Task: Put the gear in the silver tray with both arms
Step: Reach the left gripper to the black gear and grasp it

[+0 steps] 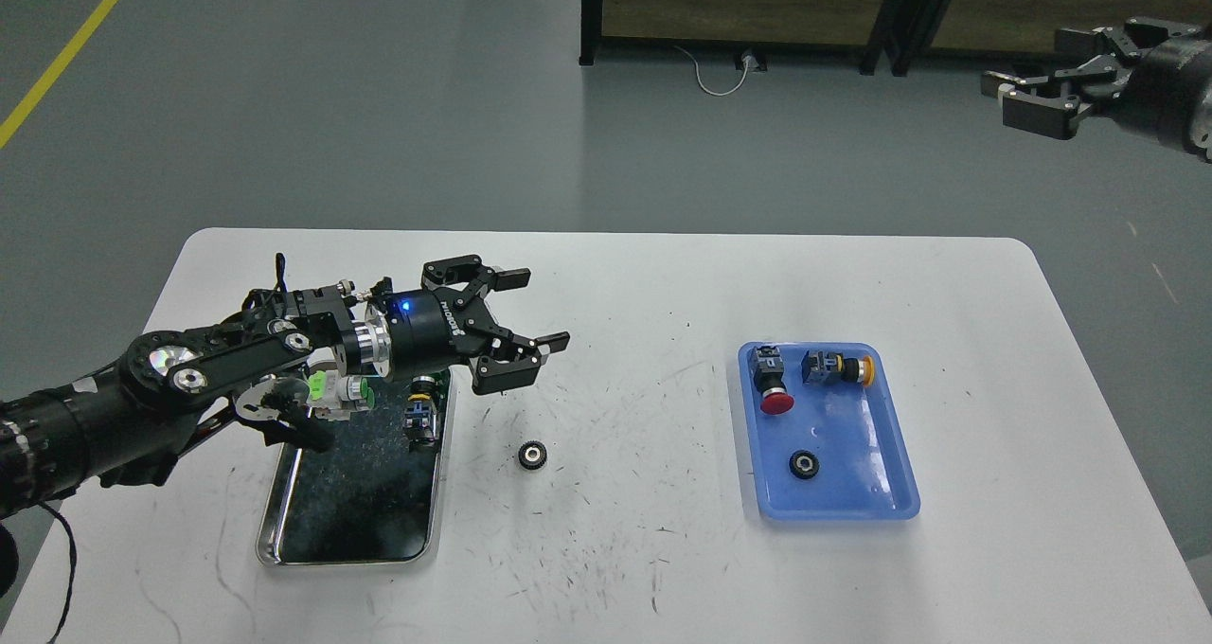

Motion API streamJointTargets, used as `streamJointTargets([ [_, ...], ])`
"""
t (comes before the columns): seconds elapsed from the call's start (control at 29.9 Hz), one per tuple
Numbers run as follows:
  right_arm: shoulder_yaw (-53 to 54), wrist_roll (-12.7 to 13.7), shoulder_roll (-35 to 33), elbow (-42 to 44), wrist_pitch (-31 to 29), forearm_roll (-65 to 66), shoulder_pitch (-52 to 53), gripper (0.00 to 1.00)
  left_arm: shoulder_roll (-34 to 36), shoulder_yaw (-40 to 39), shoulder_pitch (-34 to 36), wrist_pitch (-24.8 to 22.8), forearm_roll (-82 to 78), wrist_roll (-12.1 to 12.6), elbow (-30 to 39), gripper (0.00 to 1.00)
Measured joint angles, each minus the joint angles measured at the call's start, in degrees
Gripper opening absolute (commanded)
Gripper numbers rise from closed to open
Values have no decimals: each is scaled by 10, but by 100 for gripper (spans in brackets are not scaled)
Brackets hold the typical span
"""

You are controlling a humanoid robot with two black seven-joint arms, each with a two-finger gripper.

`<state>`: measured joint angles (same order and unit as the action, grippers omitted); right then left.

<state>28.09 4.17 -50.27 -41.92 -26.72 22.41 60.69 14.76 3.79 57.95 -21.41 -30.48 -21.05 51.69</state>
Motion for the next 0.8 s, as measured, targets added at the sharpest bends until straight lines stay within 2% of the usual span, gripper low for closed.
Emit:
streamJointTargets([
  [0.13,-2,0,-2,0,1,0,-4,93,-20,0,-41,21,-38,8,7,96],
  [0.37,-3,1,-6,-1,1,0,-6,93,-31,0,-93,46,-64,17,-15,91],
  [0.8,-3,1,-5,-2,1,0,-11,93,-29,0,-140,95,-64,24,-42,84],
])
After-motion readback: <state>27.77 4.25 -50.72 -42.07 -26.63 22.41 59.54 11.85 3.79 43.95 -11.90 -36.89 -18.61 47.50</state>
